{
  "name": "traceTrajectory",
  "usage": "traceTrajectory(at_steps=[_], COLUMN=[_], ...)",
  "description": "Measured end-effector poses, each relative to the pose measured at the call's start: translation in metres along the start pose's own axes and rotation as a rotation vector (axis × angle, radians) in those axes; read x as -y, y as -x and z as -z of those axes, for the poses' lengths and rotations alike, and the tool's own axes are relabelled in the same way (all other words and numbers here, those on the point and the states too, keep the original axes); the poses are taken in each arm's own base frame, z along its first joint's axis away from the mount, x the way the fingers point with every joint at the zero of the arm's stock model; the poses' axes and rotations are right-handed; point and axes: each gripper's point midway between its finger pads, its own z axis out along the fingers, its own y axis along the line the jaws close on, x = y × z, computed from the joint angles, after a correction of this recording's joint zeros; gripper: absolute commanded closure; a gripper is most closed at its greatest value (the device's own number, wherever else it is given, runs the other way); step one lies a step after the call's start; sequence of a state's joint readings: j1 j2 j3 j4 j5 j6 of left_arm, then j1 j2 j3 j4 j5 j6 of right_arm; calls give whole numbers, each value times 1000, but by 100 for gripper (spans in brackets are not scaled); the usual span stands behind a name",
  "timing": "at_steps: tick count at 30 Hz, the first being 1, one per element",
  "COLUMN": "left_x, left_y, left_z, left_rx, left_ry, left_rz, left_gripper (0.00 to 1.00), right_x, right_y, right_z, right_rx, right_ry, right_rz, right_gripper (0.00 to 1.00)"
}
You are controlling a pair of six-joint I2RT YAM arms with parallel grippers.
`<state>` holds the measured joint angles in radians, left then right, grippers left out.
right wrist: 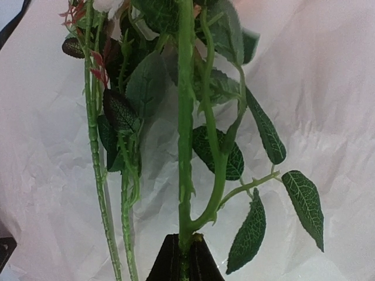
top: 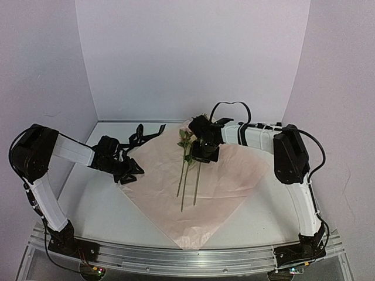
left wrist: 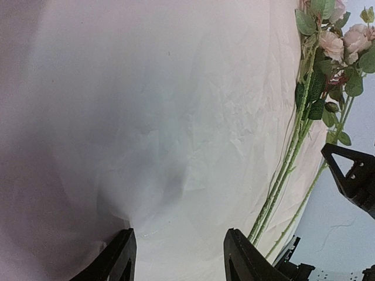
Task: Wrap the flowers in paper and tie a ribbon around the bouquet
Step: Place the fake flower on the flattened wrapping paper, then pick up the bottom corner of the flattened wrapping paper from the center of the board.
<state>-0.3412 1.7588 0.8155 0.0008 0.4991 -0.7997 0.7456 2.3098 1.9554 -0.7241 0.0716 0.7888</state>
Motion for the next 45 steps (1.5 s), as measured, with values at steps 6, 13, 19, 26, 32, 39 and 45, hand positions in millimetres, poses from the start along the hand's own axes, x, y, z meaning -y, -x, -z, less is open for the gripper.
traceTrajectory(at_steps=[6,13,19,26,32,39,45], left_x=[-1,-2,-4,-6,-7,-6,-4], left_y=[1,2,3,8,12,16,17], left_z=[1,2,3,4,4,3,2], left_rx=[-2,-4,-6,-4,-3,-1,-3], left_ry=[4,12,17,23,29,27,20], left_rz=[-5,-2,4,11,8,5,0], left_gripper=[46,46,47,47,46,46,41], right_x=[3,-12,-19,-4,7,-10,5], right_y=[2,16,16,-3,-16,-41,-124], right_z=[-31,-37,-35,-27,13,40,62], right_rx=[-31,-34,-47,-95,-94,-86,-161], right_ry=[0,69,110,86,64,87,36], right_rz=[29,75,116,123,140,185,267], right_gripper=[100,82,54,29,38,36,28])
